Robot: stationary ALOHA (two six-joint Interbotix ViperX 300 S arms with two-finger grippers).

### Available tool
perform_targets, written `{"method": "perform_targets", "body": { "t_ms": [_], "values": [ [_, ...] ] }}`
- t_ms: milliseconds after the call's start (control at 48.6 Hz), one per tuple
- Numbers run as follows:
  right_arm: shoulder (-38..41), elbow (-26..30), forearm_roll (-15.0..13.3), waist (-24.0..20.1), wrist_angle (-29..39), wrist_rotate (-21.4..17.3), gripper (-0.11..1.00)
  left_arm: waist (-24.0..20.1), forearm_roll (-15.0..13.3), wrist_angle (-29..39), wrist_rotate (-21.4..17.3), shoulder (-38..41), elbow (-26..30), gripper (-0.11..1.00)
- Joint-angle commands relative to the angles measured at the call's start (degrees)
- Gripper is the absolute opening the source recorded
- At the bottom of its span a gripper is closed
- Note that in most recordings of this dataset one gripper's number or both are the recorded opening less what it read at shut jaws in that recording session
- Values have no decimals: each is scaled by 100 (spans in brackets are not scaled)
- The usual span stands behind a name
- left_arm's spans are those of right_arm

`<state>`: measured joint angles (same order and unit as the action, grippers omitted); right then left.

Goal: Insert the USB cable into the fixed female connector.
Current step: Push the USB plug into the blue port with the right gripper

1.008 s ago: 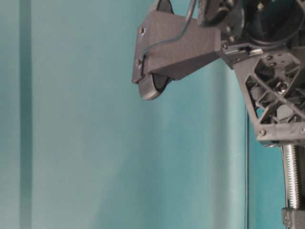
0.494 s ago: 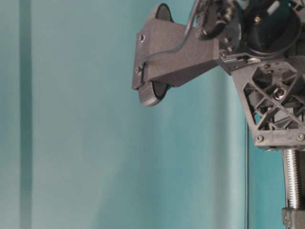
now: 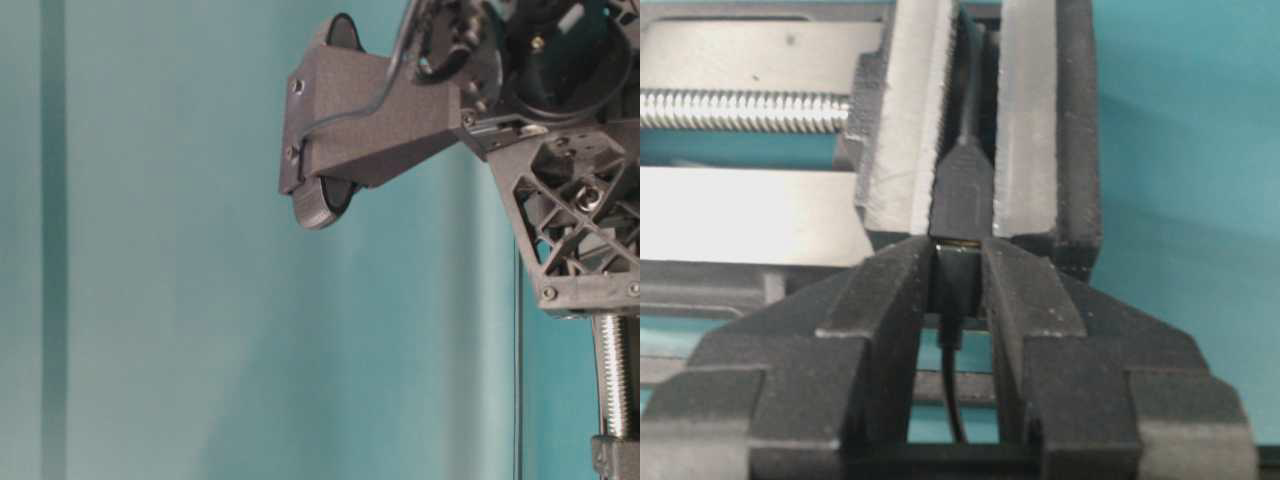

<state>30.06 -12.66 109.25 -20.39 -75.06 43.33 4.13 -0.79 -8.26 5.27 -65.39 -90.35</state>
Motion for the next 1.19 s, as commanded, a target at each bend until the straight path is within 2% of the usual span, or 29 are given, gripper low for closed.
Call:
{"method": "perform_targets", "body": {
  "t_ms": [0, 720, 967, 1173],
  "values": [
    [-202, 132, -352, 800, 211, -9, 22, -9, 18, -53, 9, 70, 70, 98],
    [-220, 44, -264, 642, 387, 9, 22, -9, 18, -53, 9, 70, 70, 98],
    [-272, 53, -211, 439, 185, 18, 43, -9, 9, -53, 9, 70, 70, 97],
    [-299, 35, -114, 272, 176, 26, 44, -9, 9, -53, 9, 70, 70, 98]
  ]
}}
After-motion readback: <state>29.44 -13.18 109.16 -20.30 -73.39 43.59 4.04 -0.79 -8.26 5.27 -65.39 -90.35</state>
